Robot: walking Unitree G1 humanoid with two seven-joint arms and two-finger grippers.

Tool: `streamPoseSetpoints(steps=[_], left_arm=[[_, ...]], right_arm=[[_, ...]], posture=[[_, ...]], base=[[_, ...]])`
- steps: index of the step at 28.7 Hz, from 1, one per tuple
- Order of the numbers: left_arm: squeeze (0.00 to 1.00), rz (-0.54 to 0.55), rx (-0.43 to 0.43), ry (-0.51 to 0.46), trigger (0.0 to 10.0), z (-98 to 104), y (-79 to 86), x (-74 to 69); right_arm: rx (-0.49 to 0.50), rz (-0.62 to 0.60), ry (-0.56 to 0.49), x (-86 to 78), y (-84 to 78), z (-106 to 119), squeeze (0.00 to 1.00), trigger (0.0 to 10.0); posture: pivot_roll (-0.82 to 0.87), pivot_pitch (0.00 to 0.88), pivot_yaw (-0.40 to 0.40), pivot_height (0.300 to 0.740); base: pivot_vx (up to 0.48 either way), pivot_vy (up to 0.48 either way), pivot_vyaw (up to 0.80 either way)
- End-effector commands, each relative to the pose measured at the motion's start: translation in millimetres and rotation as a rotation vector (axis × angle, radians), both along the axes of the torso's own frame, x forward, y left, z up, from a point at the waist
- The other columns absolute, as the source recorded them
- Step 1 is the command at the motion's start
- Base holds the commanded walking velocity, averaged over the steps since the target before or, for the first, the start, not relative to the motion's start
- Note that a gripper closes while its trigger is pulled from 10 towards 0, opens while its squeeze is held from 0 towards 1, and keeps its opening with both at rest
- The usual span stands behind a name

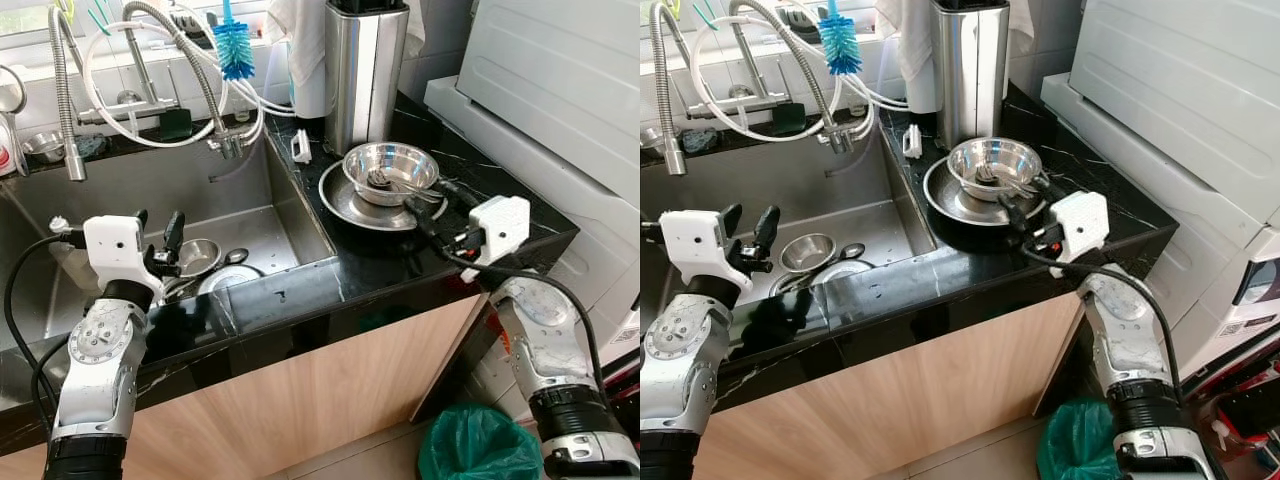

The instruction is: Kitchen organization

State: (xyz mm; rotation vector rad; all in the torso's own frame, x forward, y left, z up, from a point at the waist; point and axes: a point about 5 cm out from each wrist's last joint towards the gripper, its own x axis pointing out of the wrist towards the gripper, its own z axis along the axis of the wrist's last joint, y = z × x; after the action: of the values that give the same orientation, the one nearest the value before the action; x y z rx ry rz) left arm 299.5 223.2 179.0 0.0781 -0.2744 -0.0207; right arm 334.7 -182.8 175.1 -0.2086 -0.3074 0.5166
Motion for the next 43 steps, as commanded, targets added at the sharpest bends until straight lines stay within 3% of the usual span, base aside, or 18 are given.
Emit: streamPoseSetpoints(steps=[1, 12, 31, 32, 33, 34, 35, 43], left_arm=[[0.00, 0.010, -0.007, -0.013, 10.0, 4.1, 1.5, 0.9], [0.00, 0.007, -0.009, -0.013, 10.0, 4.2, 0.4, 0.9], [0.00, 0.005, -0.011, -0.013, 10.0, 4.1, 0.2, 0.9], [0.00, 0.005, -0.011, -0.013, 10.0, 4.1, 0.1, 0.9], [0.00, 0.005, -0.011, -0.013, 10.0, 4.1, 0.1, 0.9], [0.00, 0.004, -0.011, -0.013, 10.0, 4.1, 0.1, 0.9], [0.00, 0.004, -0.012, -0.013, 10.0, 4.1, 0.1, 0.9], [0.00, 0.008, -0.014, -0.013, 10.0, 4.0, 0.4, 0.8]], right_arm=[[0.007, 0.014, 0.000, -2.2, 2.3, -0.8, 0.00, 10.0], [0.015, 0.035, -0.004, -3.8, 5.6, 0.3, 0.00, 10.0], [0.017, -0.029, 0.002, -0.3, -1.7, -2.2, 0.00, 9.8], [0.017, -0.028, 0.005, -0.5, -1.6, -2.9, 0.00, 9.0], [0.017, -0.027, 0.007, -0.7, -1.6, -3.3, 0.00, 9.0], [0.015, -0.027, 0.008, -1.0, -1.7, -4.0, 0.00, 2.3], [0.014, -0.028, 0.008, -1.0, -1.8, -4.0, 0.00, 0.8], [0.009, -0.028, 0.011, -0.4, -1.6, -4.3, 0.00, 0.0]], posture=[[0.03, 0.033, 0.031, 0.740], [0.03, 0.035, 0.032, 0.740], [0.03, 0.034, 0.033, 0.740], [0.03, 0.034, 0.033, 0.740], [0.03, 0.034, 0.033, 0.740], [0.03, 0.034, 0.033, 0.740], [0.03, 0.034, 0.032, 0.740], [0.04, 0.032, 0.031, 0.740]], base=[[0.000, 0.000, 0.00], [0.000, 0.000, 0.00], [0.000, 0.000, 0.00], [0.000, 0.000, 0.00], [0.000, 0.000, 0.00], [0.000, 0.000, 0.00], [0.000, 0.000, 0.00], [0.000, 0.000, 0.00]])
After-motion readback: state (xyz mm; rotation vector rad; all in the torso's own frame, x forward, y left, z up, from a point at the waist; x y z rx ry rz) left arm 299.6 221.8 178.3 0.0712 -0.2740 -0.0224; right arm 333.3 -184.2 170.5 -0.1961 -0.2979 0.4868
